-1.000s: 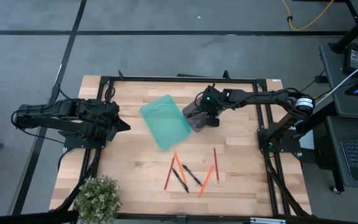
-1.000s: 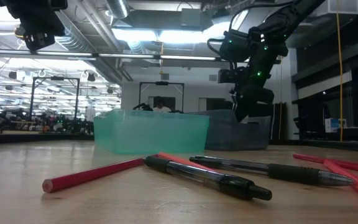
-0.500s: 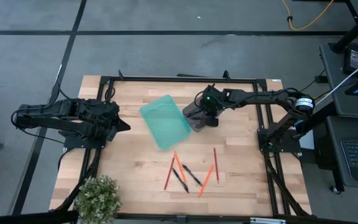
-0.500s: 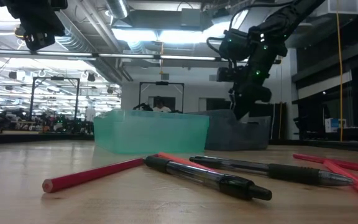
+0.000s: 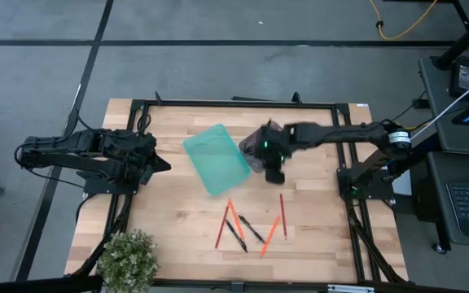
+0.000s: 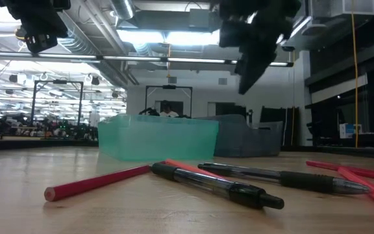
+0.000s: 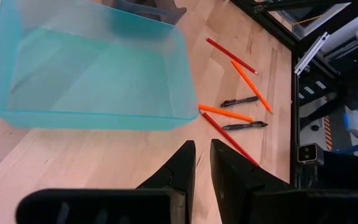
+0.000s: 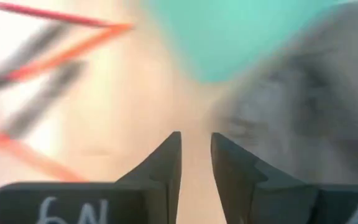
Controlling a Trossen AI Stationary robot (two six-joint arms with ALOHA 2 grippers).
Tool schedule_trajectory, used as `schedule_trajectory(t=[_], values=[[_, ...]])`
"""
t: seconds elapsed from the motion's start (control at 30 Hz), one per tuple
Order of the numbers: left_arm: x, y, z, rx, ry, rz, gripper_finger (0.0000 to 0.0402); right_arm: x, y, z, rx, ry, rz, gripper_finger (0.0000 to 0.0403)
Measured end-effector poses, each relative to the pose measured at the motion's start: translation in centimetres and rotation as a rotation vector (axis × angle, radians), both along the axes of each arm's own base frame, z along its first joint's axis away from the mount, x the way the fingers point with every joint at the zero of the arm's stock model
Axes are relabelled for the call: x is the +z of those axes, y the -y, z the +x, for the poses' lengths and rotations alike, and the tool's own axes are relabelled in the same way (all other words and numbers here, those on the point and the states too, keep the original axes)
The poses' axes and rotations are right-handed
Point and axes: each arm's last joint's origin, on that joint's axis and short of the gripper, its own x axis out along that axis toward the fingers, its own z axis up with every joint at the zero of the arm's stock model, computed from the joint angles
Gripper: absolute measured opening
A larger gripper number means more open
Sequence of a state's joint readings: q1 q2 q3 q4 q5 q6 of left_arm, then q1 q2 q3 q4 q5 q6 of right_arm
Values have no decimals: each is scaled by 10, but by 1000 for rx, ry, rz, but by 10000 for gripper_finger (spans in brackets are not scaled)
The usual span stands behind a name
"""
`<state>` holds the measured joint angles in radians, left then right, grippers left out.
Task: Sort pens & pencils
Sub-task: Put the right black pen into the black bin
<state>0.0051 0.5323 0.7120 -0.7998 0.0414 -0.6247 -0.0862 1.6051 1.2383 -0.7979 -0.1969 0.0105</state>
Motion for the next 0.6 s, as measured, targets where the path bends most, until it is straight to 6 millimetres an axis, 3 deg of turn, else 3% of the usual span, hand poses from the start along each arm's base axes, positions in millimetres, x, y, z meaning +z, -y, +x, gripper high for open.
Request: schedule_trajectory(t=[0.17, 0.3, 0.43, 0.6], values=[[0, 0, 0, 1, 0, -2, 43, -15, -63, -1, -37, -83, 66, 89], [0, 0, 0, 23, -2, -37, 43, -21, -100, 8, -96, -30, 126, 89], [0, 0, 0, 29, -5, -65, 43, -28, -120, 21, -153, 36, 214, 90], [-5, 1, -4, 26, -75, -75, 43, -50, -124, 34, -292, -4, 291, 90]])
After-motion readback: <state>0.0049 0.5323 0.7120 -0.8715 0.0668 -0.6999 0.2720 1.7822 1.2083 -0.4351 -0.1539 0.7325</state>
